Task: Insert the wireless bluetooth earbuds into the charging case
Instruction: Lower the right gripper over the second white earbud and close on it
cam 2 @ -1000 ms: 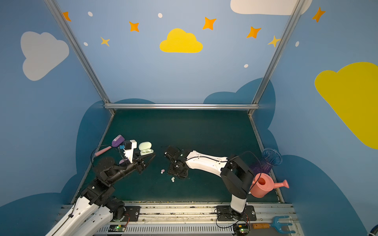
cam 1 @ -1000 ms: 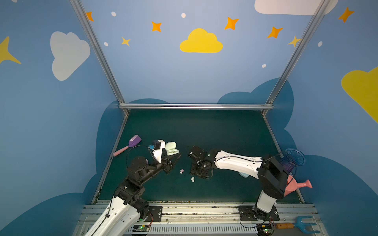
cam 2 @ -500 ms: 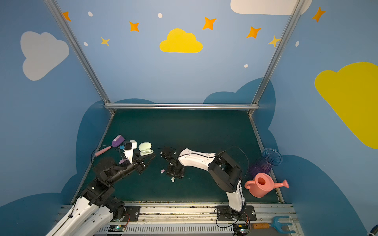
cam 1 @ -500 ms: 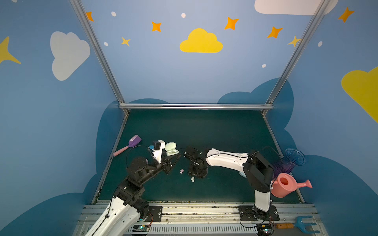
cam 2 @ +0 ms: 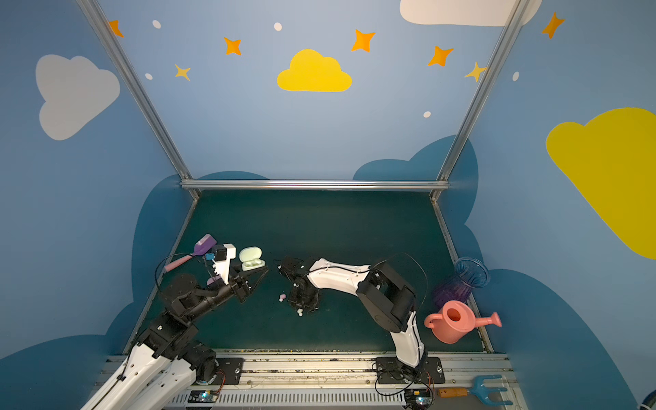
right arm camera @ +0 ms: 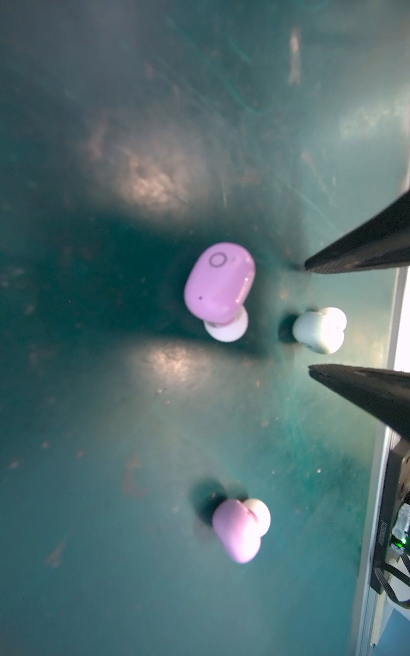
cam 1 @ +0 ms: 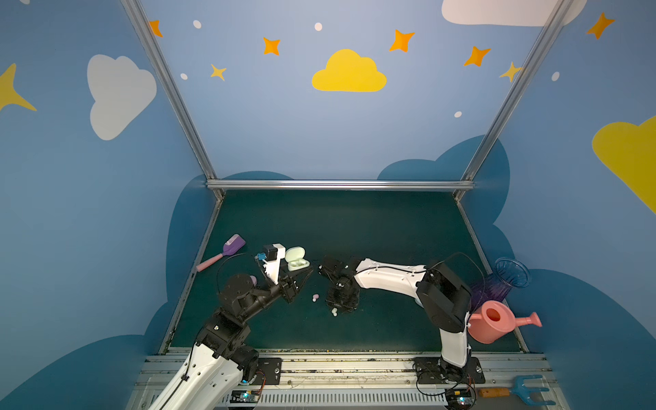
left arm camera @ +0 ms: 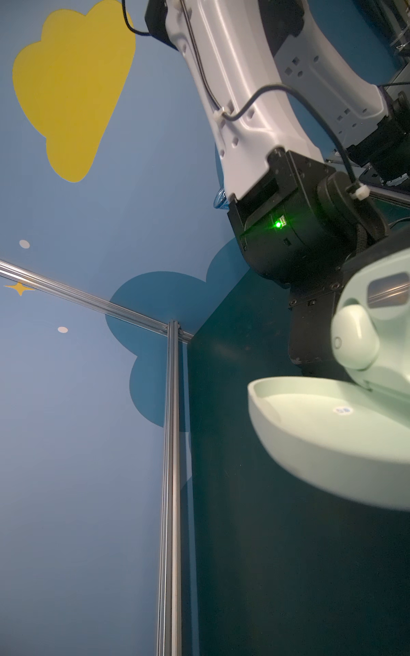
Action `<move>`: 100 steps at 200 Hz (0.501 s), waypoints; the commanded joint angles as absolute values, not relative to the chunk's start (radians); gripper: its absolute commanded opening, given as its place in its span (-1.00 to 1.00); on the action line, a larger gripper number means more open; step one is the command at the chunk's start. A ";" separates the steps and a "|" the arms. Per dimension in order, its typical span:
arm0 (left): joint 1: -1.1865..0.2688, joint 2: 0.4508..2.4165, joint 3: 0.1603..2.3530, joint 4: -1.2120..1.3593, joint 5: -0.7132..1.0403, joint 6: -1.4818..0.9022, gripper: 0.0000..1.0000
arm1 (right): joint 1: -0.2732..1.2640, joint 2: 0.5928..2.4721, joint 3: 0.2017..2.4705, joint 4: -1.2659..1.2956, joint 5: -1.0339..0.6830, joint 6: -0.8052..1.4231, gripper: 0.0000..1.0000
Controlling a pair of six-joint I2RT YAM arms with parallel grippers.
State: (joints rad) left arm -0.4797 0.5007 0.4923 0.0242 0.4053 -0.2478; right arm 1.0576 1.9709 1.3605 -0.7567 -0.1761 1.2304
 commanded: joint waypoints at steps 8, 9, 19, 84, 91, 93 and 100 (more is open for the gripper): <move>-0.477 0.488 0.502 0.041 0.408 -0.245 -0.79 | 1.060 2.003 1.392 -0.774 -0.173 1.247 -0.21; -0.477 0.488 0.501 0.041 0.407 -0.245 -0.79 | 1.061 2.003 1.393 -0.775 -0.173 1.247 -0.21; -0.476 0.485 0.500 0.040 0.407 -0.247 -0.79 | 1.062 2.010 1.402 -0.786 -0.168 1.248 -0.22; -0.476 0.476 0.499 0.041 0.403 -0.250 -0.79 | 1.071 2.037 1.439 -0.825 -0.154 1.252 -0.31; -0.476 0.476 0.499 0.041 0.403 -0.250 -0.78 | 1.071 2.037 1.439 -0.826 -0.156 1.255 -0.32; -0.477 0.475 0.499 0.041 0.403 -0.250 -0.78 | 1.071 2.039 1.439 -0.825 -0.156 1.254 -0.32; -0.477 0.474 0.499 0.041 0.404 -0.249 -0.78 | 1.071 2.043 1.439 -0.825 -0.159 1.255 -0.33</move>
